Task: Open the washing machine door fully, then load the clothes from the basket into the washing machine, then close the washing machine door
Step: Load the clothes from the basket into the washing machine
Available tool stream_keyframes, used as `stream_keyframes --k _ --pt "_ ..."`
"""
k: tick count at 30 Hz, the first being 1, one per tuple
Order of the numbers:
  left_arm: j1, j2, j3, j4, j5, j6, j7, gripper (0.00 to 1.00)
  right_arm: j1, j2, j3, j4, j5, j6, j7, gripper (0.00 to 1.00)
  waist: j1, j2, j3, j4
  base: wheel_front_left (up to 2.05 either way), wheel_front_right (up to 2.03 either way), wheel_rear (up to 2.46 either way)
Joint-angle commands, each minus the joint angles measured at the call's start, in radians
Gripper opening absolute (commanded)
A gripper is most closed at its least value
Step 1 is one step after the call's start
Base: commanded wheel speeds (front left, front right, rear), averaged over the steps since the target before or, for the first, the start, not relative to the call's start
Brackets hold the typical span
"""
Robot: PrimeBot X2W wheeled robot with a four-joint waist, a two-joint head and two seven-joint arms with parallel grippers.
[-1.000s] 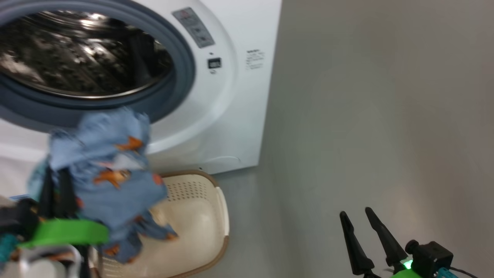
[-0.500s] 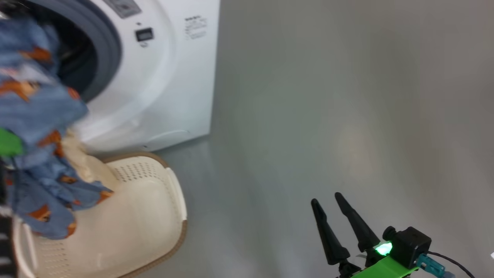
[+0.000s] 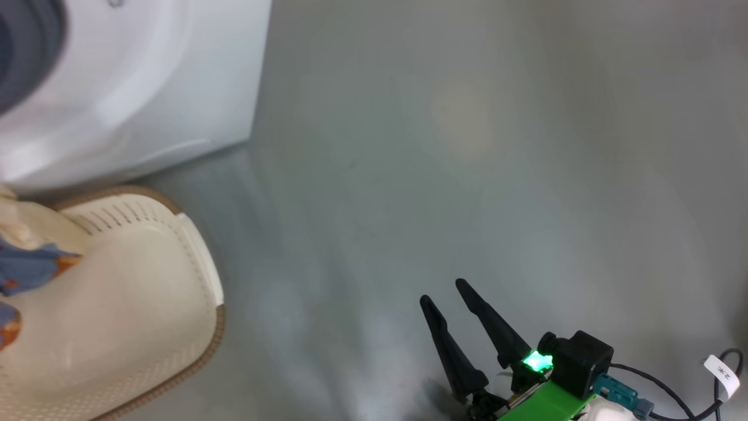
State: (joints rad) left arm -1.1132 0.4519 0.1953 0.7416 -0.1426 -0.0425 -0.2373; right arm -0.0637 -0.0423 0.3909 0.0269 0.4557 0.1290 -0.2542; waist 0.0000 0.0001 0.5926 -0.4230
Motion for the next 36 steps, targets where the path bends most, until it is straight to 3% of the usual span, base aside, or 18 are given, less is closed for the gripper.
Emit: stream_keyframes --k 1,9,21,27,35,36 --pt "-0.047 0.063 0.004 -0.007 -0.001 -0.007 0.004 0.0 -0.006 -0.008 0.032 -0.024 0.023 0.002 -0.008 1.0 0.0 -0.0001 0.103 -0.05 0.0 0.0 0.0" --pt "-0.25 0.114 -0.059 0.063 0.025 -0.039 0.007 0.0 -0.033 -0.008 0.077 -0.033 0.03 0.002 -0.008 1.0 0.0 -0.0001 0.176 -0.064 0.0 0.0 0.0" --pt "-0.47 0.109 -0.069 0.06 -0.003 -0.043 -0.019 0.0 -0.021 -0.008 0.126 -0.056 0.077 0.002 -0.008 1.0 0.0 -0.0001 0.219 -0.093 0.0 0.0 0.0" --pt "-0.495 0.112 -0.097 -0.047 0.03 -0.049 -0.024 0.0 -0.021 -0.008 0.124 -0.063 0.087 0.002 -0.008 1.0 0.0 -0.0001 0.238 -0.091 0.0 0.0 0.0" --pt "-0.47 0.122 -0.158 0.132 0.088 -0.019 0.006 0.0 -0.029 -0.008 0.12 -0.05 0.084 0.002 -0.008 1.0 0.0 -0.0001 0.221 -0.073 0.0 0.0 0.0" --pt "-0.47 0.126 -0.177 0.149 0.107 -0.015 0.017 0.13 -0.028 -0.008 0.117 -0.048 0.083 0.002 -0.008 1.0 0.0 -0.0001 0.219 -0.069 0.0 0.0 0.0"
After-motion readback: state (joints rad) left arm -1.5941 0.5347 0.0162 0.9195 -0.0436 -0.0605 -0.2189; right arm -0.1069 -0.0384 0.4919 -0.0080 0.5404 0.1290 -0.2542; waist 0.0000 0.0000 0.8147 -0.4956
